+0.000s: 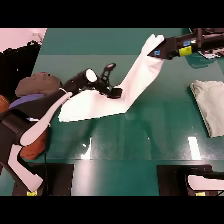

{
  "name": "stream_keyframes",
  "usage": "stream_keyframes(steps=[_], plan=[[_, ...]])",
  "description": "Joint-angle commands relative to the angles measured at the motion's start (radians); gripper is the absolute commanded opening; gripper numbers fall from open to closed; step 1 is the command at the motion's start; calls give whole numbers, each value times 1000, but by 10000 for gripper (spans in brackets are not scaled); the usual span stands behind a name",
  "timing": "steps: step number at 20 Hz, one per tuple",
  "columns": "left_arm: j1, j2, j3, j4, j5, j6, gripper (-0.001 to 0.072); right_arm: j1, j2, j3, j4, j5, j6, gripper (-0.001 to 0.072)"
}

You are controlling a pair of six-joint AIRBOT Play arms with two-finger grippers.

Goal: Fold the shirts.

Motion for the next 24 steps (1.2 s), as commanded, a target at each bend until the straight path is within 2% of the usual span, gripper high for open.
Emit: stream_keyframes(steps=[1,3,5,8,10,12,14,15,16,18,19,20,24], plan=[[86,93,11,83,-43,-12,24,97,-4,10,4,-83,1,17],[191,201,11,142,-75,-16,24,177,-32,10,45,-118,0,18],[302,309,11,193,-109,-16,24,274,-85,10,111,-176,-47,18],[467,468,11,278,-156,-16,24,449,-198,10,206,-343,-130,19],[560,546,11,282,-176,-16,24,555,-284,10,207,-494,-169,29],[623,599,11,282,-189,-16,24,631,-367,25,209,-605,-185,159],[650,618,13,281,-215,-16,24,670,-445,92,203,-567,-206,355],[650,618,13,281,-231,-16,24,671,-475,133,189,-494,-206,370],[650,616,13,280,-254,-16,24,663,-494,169,152,-415,-201,366],[647,614,13,277,-282,-16,24,621,-493,197,40,-271,-93,358],[647,614,12,274,-288,-16,24,589,-486,194,-16,-214,-62,306],[647,614,13,274,-295,-16,24,553,-472,177,-67,-169,-37,305],[647,614,12,268,-336,-16,24,379,-352,-45,-134,-163,3,306]])
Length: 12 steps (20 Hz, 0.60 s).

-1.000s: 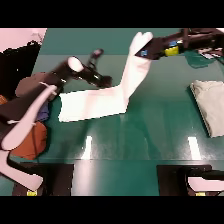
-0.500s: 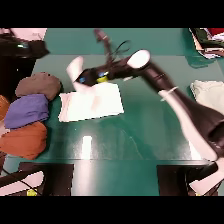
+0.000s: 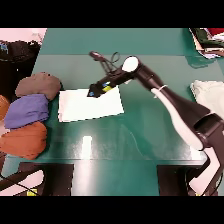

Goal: Fold the shirts.

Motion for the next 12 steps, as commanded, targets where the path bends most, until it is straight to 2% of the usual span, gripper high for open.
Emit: stream_keyframes(steps=[1,2,3,5,6,9,12], plan=[[3,3,0,-7,-34,0,24,-144,87,-177,-86,39,50,306],[3,3,0,-9,-34,0,24,-193,114,-242,-85,22,50,308],[3,3,0,-14,-34,0,24,-234,134,-294,-85,20,51,345],[3,3,0,-18,-29,0,24,-310,155,-379,-75,21,77,592],[3,3,0,-18,-30,0,25,-341,156,-414,-52,20,77,613],[3,3,0,-19,-31,1,24,-385,154,-515,29,-67,75,613],[3,2,0,-20,-16,1,24,-357,152,-552,29,-146,75,612]])
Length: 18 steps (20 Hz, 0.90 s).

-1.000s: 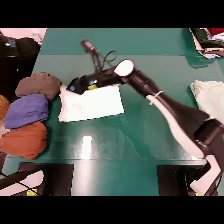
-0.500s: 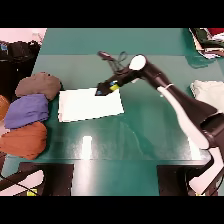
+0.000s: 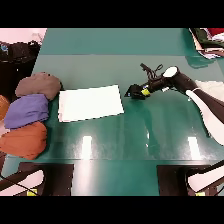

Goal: Fold the shirts.

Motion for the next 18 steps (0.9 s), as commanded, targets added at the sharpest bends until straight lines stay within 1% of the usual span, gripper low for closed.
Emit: stream_keyframes(steps=[1,2,4,6,8,10,12,13,15,18], plan=[[0,0,0,-2,15,1,24,16,1,-55,25,-93,3,611],[0,0,0,-3,17,1,24,37,-5,-53,27,-110,3,611],[0,0,0,-3,22,1,24,83,-47,-8,31,-99,3,611],[0,0,0,-3,22,1,24,131,-121,74,98,-60,3,611],[0,0,0,-3,22,1,25,177,-198,158,167,-52,3,603],[0,0,0,-5,21,0,25,217,-260,240,179,-45,3,406],[0,0,-1,-35,18,0,24,243,-291,303,172,-36,3,102],[0,-2,-2,-70,17,1,24,246,-292,321,171,-42,3,20],[-7,-5,-2,-117,19,0,24,235,-278,353,159,-46,3,17],[-81,-5,-2,-116,16,0,23,149,-194,356,38,-34,7,17]])
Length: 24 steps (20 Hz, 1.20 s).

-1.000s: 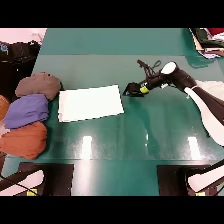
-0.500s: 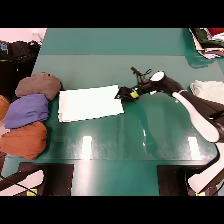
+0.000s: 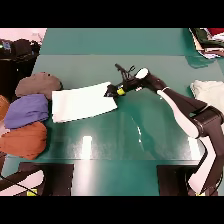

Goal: Fold the shirts.

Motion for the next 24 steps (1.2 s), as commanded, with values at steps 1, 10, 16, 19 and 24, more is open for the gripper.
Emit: stream_keyframes(steps=[1,10,16,19,24], plan=[[-87,-1,0,-26,2,0,24,-96,82,24,-140,19,22,17],[-364,-3,0,-28,114,0,24,-745,389,23,-264,76,47,17],[-401,-3,0,-31,143,0,25,-1088,402,23,-262,92,84,17],[-401,-5,0,-31,143,0,24,-1143,402,23,-254,76,86,17],[-401,-21,0,-31,141,0,24,-1162,402,137,-148,123,86,17]])
